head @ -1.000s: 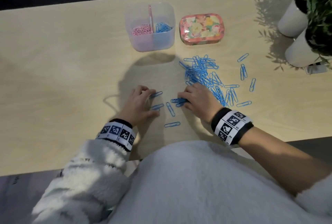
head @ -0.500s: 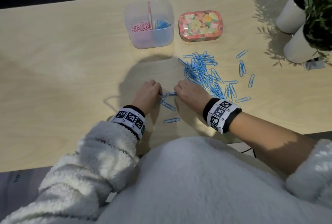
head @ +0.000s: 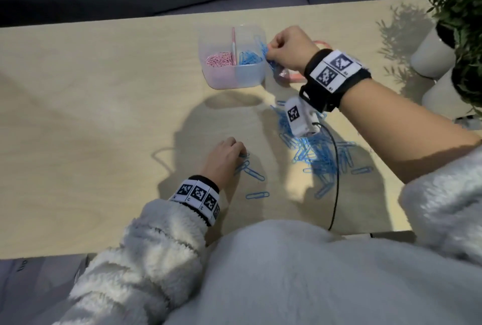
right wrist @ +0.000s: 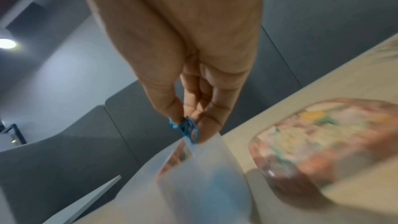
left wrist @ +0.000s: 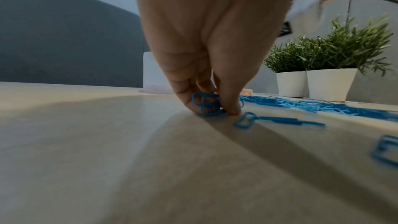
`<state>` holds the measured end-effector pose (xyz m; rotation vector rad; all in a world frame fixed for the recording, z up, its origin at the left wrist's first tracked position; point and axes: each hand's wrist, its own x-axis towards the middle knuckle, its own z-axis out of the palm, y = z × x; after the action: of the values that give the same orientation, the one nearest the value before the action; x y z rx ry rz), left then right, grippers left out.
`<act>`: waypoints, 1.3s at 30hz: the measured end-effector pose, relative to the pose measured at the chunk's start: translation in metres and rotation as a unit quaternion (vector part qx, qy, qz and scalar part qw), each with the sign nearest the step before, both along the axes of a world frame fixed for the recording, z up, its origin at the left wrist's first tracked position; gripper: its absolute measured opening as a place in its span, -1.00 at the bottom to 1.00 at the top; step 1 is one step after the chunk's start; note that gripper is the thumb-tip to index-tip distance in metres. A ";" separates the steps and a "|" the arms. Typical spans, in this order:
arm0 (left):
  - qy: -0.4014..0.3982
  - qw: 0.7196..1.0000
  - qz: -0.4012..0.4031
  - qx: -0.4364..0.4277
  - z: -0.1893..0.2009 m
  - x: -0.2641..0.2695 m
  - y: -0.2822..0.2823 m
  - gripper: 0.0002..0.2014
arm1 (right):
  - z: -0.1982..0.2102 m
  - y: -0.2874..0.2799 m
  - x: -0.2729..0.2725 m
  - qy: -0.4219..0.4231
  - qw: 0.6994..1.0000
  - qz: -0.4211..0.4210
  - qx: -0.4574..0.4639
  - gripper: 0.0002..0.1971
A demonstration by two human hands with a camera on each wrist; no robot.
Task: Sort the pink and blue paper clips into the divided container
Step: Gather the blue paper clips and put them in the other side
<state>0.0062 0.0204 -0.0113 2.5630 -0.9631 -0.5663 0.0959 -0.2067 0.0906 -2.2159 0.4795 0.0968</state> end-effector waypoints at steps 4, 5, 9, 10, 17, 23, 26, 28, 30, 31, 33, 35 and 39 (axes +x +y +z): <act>0.023 1.000 0.012 0.005 0.008 0.004 -0.003 -0.82 | 0.002 -0.005 0.054 0.070 0.996 0.030 -0.056 -0.84; 0.026 0.999 0.019 0.000 0.011 0.005 -0.005 -0.81 | 0.002 -0.004 0.060 0.080 0.994 0.041 -0.061 -0.90; -0.002 0.995 0.052 -0.091 0.036 0.026 -0.016 -0.81 | 0.000 -0.001 0.066 0.076 0.995 0.053 -0.038 -0.68; -0.013 0.992 0.062 -0.111 0.044 0.036 -0.022 -0.80 | -0.001 0.000 0.063 0.068 0.996 0.048 -0.039 -0.66; -0.108 0.983 0.093 -0.120 0.093 0.121 -0.091 -0.73 | -0.002 -0.002 -0.024 -0.044 0.995 -0.038 0.085 -0.84; -0.084 0.993 0.082 -0.002 0.086 0.149 -0.116 -0.73 | -0.019 -0.024 -0.118 0.011 1.000 0.026 0.008 -0.82; -0.140 0.988 0.024 -0.062 0.078 0.132 -0.102 -0.55 | -0.030 -0.034 -0.161 0.045 0.995 0.064 -0.063 -0.85; -0.166 0.980 -0.002 -0.110 0.069 0.108 -0.083 -0.64 | -0.040 -0.038 -0.190 0.090 0.986 0.111 -0.088 -0.92; -0.153 0.982 -0.001 -0.111 0.055 0.076 -0.057 -0.70 | -0.050 -0.039 -0.215 0.125 0.973 0.155 -0.117 -0.81; -0.129 0.987 0.003 -0.097 0.050 0.058 -0.043 -0.66 | -0.054 -0.040 -0.225 0.133 0.969 0.169 -0.122 -0.69; -0.061 0.996 0.003 -0.058 0.036 0.029 -0.013 -0.49 | -0.062 -0.041 -0.239 0.136 0.963 0.176 -0.149 -0.43; -0.004 1.000 -0.003 -0.006 0.026 0.005 0.009 -0.24 | -0.070 -0.040 -0.248 0.133 0.953 0.185 -0.198 -0.20; 0.042 0.998 -0.016 0.033 0.017 -0.026 0.021 -0.12 | -0.081 -0.031 -0.248 0.099 0.960 0.163 -0.206 -0.15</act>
<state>-0.0198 0.0410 0.0054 2.5625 -0.9734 -0.7190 -0.1525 -0.2381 0.0093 -2.6982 0.2512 0.4318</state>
